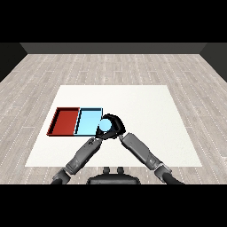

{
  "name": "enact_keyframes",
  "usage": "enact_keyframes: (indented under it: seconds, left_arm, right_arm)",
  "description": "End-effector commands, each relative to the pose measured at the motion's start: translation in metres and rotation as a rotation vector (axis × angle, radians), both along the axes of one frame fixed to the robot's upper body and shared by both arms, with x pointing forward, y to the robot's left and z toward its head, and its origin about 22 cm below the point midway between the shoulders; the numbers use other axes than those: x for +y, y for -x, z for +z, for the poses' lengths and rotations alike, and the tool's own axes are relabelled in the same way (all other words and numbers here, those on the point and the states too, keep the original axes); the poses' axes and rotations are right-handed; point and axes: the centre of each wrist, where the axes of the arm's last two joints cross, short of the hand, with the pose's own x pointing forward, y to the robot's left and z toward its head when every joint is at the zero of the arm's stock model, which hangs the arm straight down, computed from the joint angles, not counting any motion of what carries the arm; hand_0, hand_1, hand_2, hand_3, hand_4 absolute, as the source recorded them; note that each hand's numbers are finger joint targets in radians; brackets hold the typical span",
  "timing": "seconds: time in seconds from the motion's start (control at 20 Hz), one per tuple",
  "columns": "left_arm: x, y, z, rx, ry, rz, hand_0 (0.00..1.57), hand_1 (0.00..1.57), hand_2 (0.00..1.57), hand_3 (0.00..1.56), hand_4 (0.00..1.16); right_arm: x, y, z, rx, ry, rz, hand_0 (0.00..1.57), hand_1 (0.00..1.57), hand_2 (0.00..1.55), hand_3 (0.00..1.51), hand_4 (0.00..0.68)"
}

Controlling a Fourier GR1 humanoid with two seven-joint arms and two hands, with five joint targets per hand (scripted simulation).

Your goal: Pick the blue can and put it in the blue box

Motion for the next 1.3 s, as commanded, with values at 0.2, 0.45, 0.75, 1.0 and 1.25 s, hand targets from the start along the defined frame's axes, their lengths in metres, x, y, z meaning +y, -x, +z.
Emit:
enact_keyframes:
  seconds: [0.2,0.45,0.75,1.0,1.25]
  left_arm:
    - [-0.003,-0.008,-0.001,0.060,0.049,-0.008,1.57,1.57,1.52,1.45,1.10]
    - [0.010,-0.008,-0.012,0.047,0.045,0.001,1.57,1.57,1.52,1.45,1.10]
    - [-0.003,-0.009,0.020,0.044,0.005,0.007,1.57,1.57,1.56,1.49,1.14]
    - [0.002,0.006,-0.010,0.047,0.014,0.004,1.57,1.57,1.57,1.51,1.13]
    - [0.013,-0.004,-0.005,0.033,-0.045,0.049,1.57,1.57,1.57,1.50,1.13]
  right_arm:
    - [0.002,-0.008,0.007,0.080,-0.080,0.016,0.54,0.54,0.55,0.00,0.000]
    - [-0.003,-0.001,0.006,0.074,-0.077,0.009,0.00,0.00,0.00,0.00,0.000]
    - [-0.029,-0.006,-0.007,0.072,-0.113,0.005,0.00,0.00,0.00,0.00,0.000]
    - [-0.029,0.004,0.017,0.097,-0.133,-0.003,0.00,0.00,0.00,0.00,0.000]
    - [-0.054,0.012,0.023,0.075,-0.131,-0.012,0.00,0.00,0.00,0.00,0.000]
